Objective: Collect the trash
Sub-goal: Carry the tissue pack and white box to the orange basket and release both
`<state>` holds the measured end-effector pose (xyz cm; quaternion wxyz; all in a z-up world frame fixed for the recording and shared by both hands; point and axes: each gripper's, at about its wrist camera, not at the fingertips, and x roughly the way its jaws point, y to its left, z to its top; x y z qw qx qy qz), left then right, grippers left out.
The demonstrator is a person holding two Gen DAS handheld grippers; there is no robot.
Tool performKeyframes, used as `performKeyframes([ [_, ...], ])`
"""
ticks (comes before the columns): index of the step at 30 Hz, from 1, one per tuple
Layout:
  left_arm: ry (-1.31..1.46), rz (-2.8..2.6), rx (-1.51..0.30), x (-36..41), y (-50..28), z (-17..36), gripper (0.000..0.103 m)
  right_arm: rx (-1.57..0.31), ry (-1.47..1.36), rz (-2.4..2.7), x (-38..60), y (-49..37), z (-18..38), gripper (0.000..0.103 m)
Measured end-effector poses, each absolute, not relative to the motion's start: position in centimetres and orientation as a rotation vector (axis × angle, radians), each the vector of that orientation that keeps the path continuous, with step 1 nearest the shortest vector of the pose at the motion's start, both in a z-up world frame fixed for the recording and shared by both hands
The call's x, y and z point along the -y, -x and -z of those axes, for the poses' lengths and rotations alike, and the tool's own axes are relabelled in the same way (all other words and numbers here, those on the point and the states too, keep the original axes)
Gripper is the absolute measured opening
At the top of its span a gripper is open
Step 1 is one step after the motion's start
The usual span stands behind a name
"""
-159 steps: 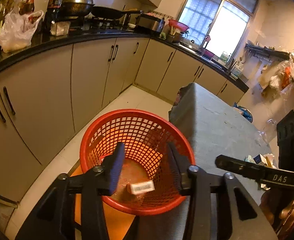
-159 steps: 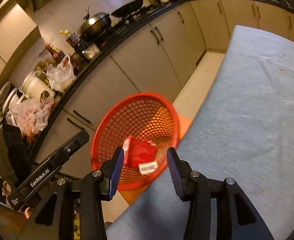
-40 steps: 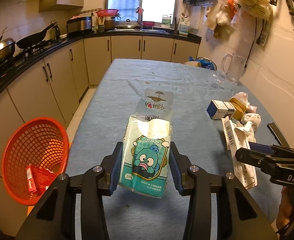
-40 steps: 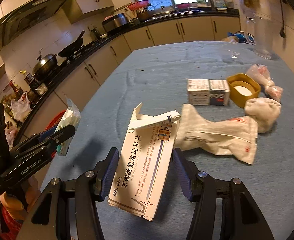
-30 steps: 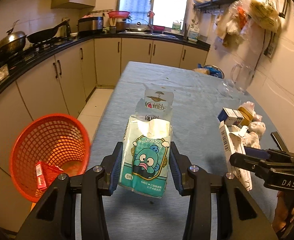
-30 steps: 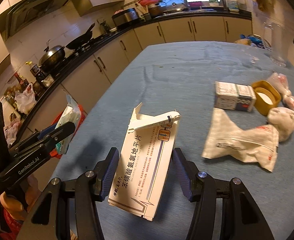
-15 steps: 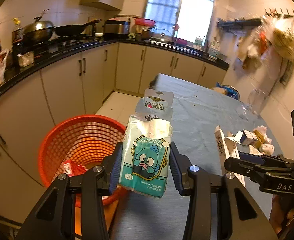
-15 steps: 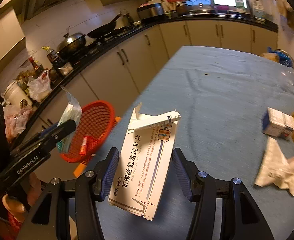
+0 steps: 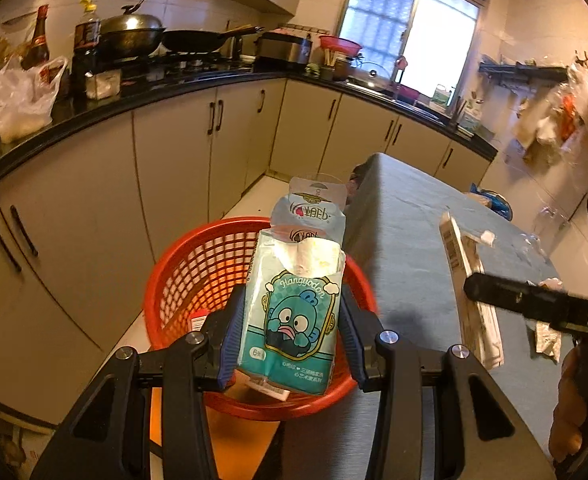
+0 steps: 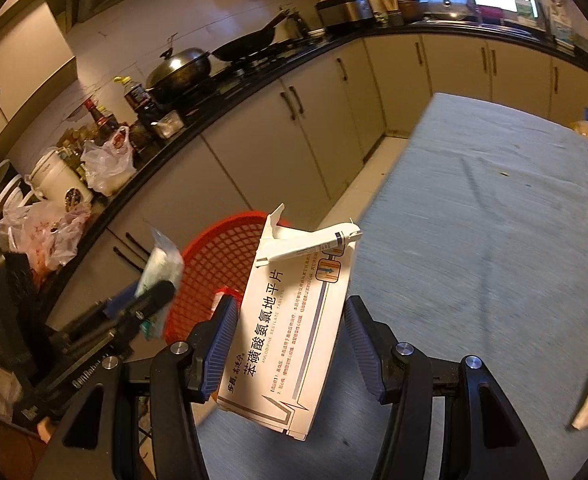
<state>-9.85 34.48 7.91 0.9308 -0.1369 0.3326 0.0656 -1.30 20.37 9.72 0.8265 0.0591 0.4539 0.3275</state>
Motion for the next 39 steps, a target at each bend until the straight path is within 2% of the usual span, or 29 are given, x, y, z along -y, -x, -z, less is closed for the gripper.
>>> performKeyframes([
  [18,0.328,-0.172,-0.724,-37.7,8.9,-4.9,0.043,-1.026,-0.136,-0.767,-27.5,-2.2,-7.6,0.060],
  [39,0.320,-0.167,-0.751,-38.3,7.8,-2.5,0.047,-1.079,-0.079,-0.750,-30.3,-3.6,-4.6,0.062],
])
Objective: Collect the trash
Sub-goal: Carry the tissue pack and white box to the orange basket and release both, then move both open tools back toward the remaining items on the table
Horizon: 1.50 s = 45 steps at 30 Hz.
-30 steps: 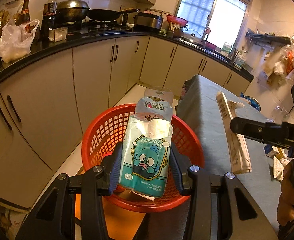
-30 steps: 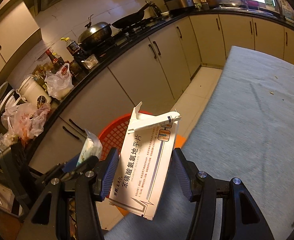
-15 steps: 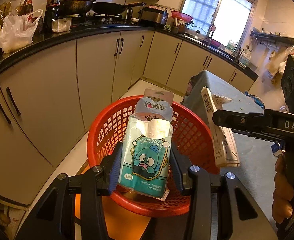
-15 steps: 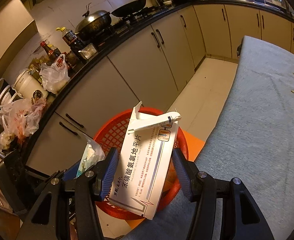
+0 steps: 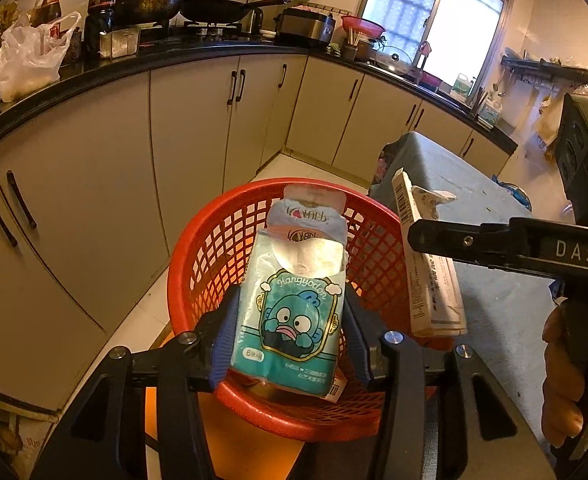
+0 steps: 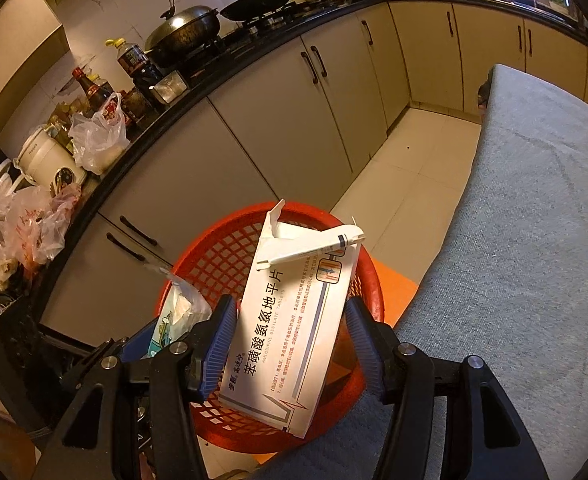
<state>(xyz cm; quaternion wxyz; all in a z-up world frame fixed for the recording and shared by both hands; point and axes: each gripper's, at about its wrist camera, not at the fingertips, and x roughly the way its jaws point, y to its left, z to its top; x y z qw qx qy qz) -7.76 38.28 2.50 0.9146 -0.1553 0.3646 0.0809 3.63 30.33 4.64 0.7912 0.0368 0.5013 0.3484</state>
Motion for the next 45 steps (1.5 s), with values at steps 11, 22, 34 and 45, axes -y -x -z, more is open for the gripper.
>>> performKeyframes([
  [11,0.335,-0.163,-0.738,-38.0,8.1,-3.0,0.053,-1.078,-0.102,-0.761,-29.4,-3.5,-5.0,0.062],
  [22,0.290,-0.160,-0.706,-36.0,9.0,-4.8,0.058,-1.033,-0.133,-0.737,-25.6,-1.6,-6.9,0.065],
  [34,0.215,-0.136,-0.700,-31.5,9.7,-5.9,0.060,-1.010,-0.188,-0.707,-19.6,1.6,-6.8,0.065],
  [45,0.136,-0.074,-0.702,-26.0,10.9,-6.9,0.062,-0.984,-0.238,-0.684,-13.5,5.0,-7.1,0.065],
])
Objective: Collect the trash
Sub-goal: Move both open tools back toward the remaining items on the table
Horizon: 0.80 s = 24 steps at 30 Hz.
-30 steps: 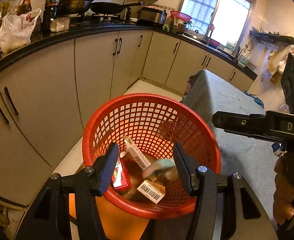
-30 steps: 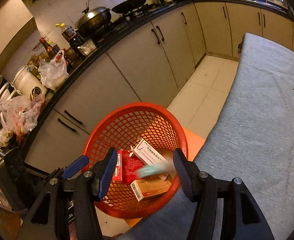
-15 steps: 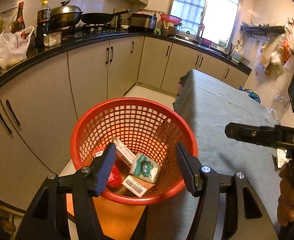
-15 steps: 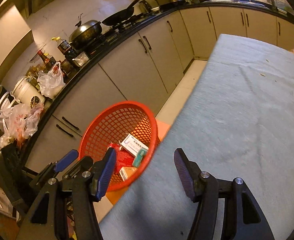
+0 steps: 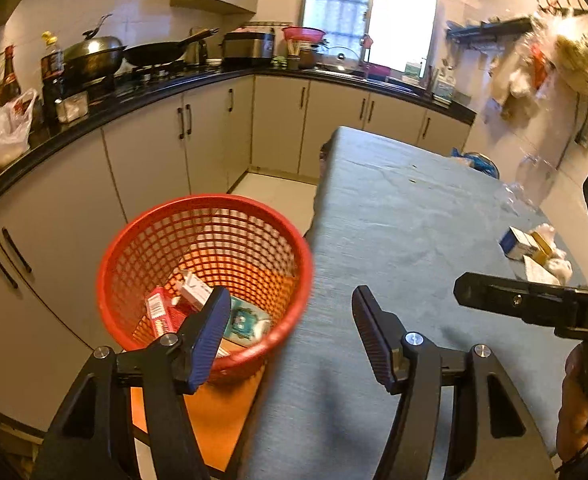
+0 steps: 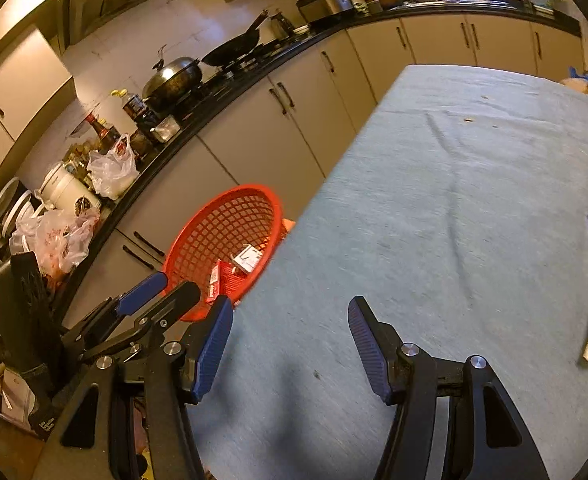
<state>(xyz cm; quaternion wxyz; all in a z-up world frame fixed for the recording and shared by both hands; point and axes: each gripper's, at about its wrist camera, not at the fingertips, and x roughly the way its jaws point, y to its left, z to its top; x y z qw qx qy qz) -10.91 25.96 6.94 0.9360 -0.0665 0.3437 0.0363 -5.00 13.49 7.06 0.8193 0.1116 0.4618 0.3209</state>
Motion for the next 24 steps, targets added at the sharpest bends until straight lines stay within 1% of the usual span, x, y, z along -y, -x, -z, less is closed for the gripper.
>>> performKeyframes([
  [15,0.040,0.069,-0.724,-18.1,12.3,-7.9,0.065,-0.943,-0.339,-0.554,-3.1,9.7,-7.2,0.065],
  [24,-0.023,0.167,-0.778,-13.0,11.3,-6.8,0.066,-0.879,-0.453,-0.382,6.9,10.4,-7.9,0.065],
])
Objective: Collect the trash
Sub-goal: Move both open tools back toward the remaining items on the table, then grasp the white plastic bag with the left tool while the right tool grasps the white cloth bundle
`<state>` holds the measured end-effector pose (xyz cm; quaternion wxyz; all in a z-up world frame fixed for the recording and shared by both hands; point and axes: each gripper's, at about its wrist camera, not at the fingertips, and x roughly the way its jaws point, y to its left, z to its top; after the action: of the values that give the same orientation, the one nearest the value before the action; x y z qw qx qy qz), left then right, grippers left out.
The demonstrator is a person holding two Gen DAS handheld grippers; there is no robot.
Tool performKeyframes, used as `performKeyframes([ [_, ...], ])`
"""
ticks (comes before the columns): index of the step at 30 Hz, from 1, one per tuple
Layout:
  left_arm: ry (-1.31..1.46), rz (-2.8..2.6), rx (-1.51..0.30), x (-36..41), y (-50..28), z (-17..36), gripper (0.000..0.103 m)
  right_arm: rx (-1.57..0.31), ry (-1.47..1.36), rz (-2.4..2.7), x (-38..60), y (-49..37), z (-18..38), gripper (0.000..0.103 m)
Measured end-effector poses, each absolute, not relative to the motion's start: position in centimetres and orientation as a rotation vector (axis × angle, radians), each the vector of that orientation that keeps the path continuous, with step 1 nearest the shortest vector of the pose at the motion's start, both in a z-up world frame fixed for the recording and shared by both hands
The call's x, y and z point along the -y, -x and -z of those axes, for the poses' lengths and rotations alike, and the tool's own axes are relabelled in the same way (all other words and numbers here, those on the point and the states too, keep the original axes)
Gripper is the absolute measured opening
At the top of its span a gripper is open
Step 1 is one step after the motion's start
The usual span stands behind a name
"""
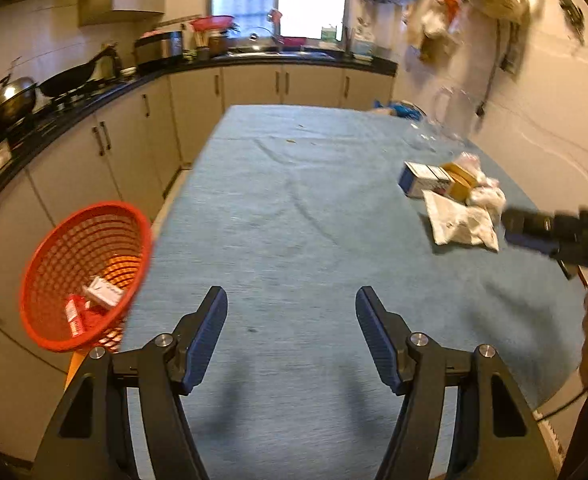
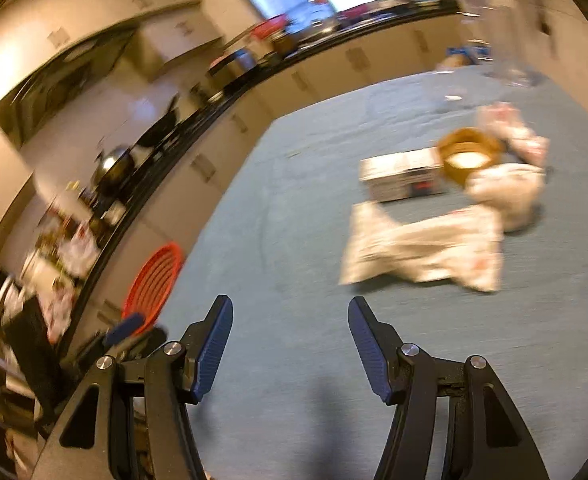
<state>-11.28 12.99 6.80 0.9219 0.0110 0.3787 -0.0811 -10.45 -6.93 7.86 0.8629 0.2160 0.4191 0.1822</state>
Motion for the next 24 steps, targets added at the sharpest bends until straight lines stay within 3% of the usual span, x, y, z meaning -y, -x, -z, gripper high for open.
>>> performKeyframes([
  [11,-0.132,0.391,-0.822,-3.5,7.5,-6.5,0.066,-0.900,-0.646,-0.153,18.8,6.6,-6.1,0.065],
  [13,-0.204,0.442,-0.799,-1.3,6.8,-6.8,0.075,-0.911,-0.686,-0.131,20.3,5.8,-5.6,0.065],
  [17,-0.344,0.556,-0.754,3.2,5.4,-7.0,0.080,-0.937,-0.754,-0.115,22.4,4.3,-4.5,0.065],
  [24,-0.601,0.682,-0.731,9.5,3.1,-5.1,0.081,-0.928,-0.762,-0.114,23.1,4.2,-4.2,0.065],
])
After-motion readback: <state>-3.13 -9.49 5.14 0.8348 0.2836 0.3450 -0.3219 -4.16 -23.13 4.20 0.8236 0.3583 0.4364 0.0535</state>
